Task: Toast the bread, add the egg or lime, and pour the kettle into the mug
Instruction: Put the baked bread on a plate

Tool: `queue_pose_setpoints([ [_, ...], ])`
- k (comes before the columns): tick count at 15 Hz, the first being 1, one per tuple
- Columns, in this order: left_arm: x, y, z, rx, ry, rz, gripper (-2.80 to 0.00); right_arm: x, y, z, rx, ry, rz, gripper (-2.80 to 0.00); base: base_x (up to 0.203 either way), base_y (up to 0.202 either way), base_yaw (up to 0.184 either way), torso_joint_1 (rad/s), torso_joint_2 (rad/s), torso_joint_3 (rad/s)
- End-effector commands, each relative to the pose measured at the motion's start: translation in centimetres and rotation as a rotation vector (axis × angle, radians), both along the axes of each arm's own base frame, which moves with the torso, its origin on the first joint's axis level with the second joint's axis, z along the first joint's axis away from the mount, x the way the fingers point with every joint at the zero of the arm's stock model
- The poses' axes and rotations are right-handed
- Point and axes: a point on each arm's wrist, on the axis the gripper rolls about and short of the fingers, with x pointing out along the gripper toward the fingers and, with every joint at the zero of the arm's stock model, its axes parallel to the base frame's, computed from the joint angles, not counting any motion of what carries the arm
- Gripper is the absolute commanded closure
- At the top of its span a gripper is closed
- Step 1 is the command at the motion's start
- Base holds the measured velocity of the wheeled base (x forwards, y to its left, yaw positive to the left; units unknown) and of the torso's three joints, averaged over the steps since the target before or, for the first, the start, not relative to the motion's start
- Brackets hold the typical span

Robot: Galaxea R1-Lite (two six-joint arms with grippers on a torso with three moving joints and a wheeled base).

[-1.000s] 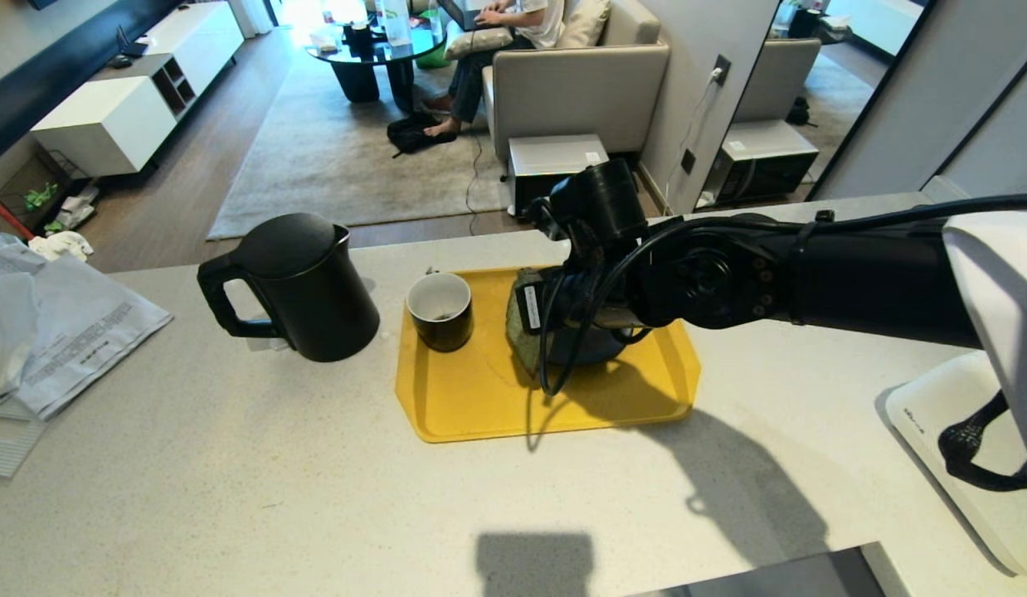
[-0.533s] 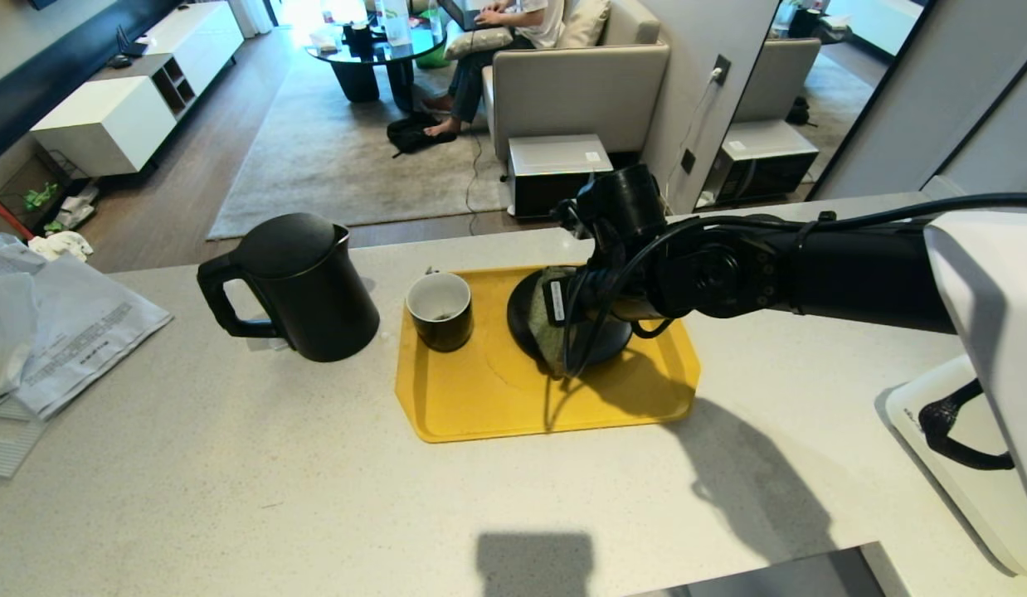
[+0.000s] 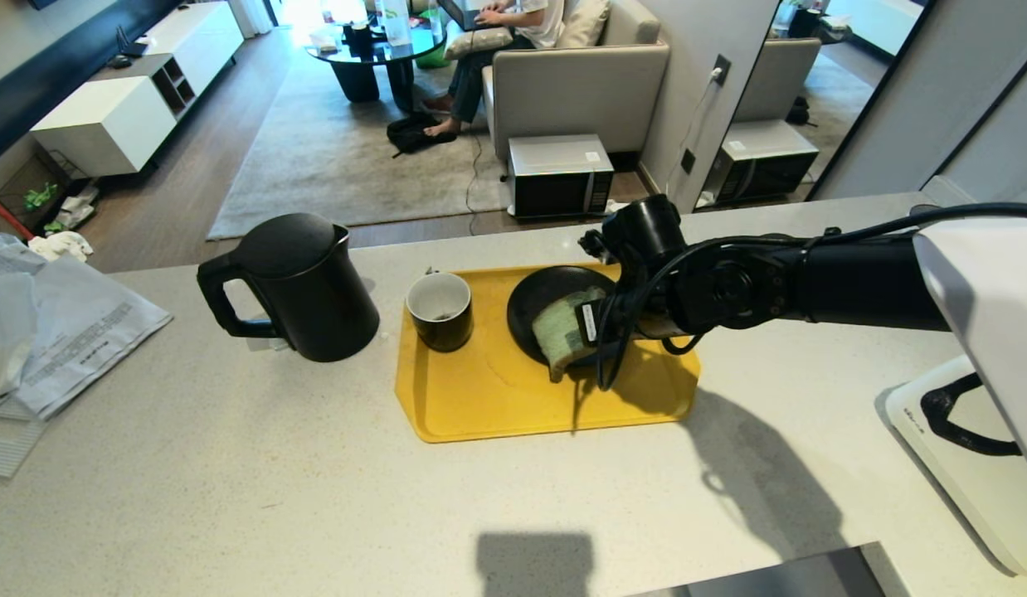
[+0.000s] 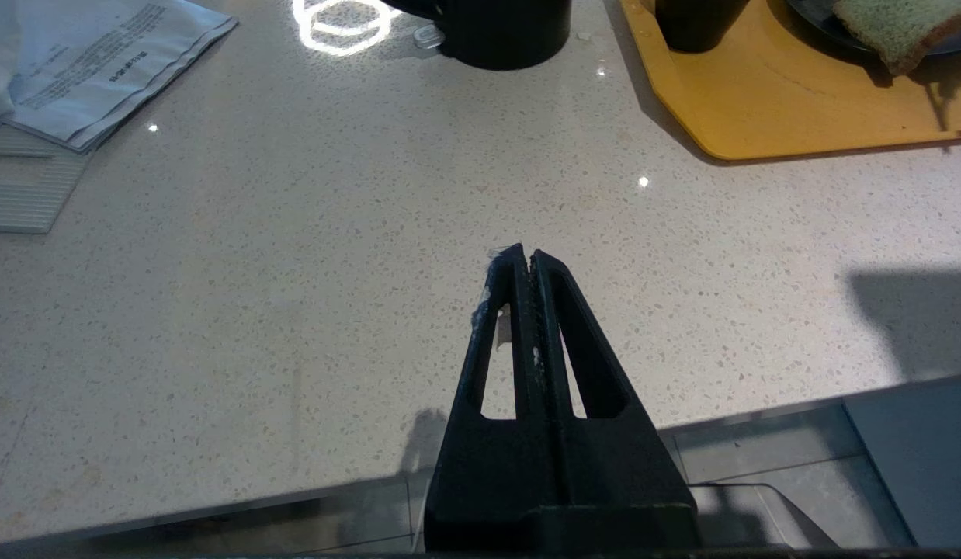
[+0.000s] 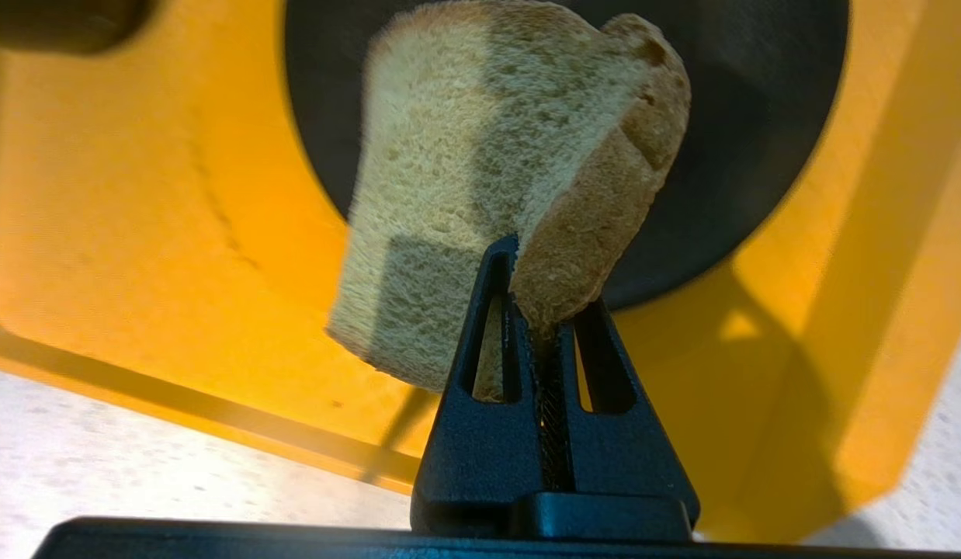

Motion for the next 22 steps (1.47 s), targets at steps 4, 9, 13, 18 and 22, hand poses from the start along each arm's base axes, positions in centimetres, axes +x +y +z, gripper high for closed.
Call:
queue_pose_setpoints([
  [4, 0.0, 0.0, 0.0, 0.0, 0.0, 0.002, 0.0, 0.4, -2.0, 0.4, -0.024, -0.005, -0.038, 0.0, 0.0, 0.0, 0.0, 0.0, 0.0, 0.0],
  [9, 0.0, 0.0, 0.0, 0.0, 0.0, 0.001, 0.0, 0.1, -2.6, -0.2, -0.053, 0.007, -0.033, 0.0, 0.0, 0.0, 0.0, 0.0, 0.0, 0.0],
  [13, 0.0, 0.0, 0.0, 0.0, 0.0, 0.001, 0.0, 0.3, -2.3, -0.1, -0.055, -0.023, -0.016, 0.0, 0.0, 0.0, 0.0, 0.0, 0.0, 0.0],
  [18, 0.0, 0.0, 0.0, 0.0, 0.0, 0.001, 0.0, 0.7, -2.0, -0.7, -0.083, -0.038, 0.011, 0.0, 0.0, 0.0, 0.0, 0.0, 0.0, 0.0],
  [22, 0.0, 0.0, 0.0, 0.0, 0.0, 0.001, 0.0, 1.4, -1.5, -1.2, -0.11, -0.097, 0.05, 0.0, 0.0, 0.0, 0.0, 0.0, 0.0, 0.0],
])
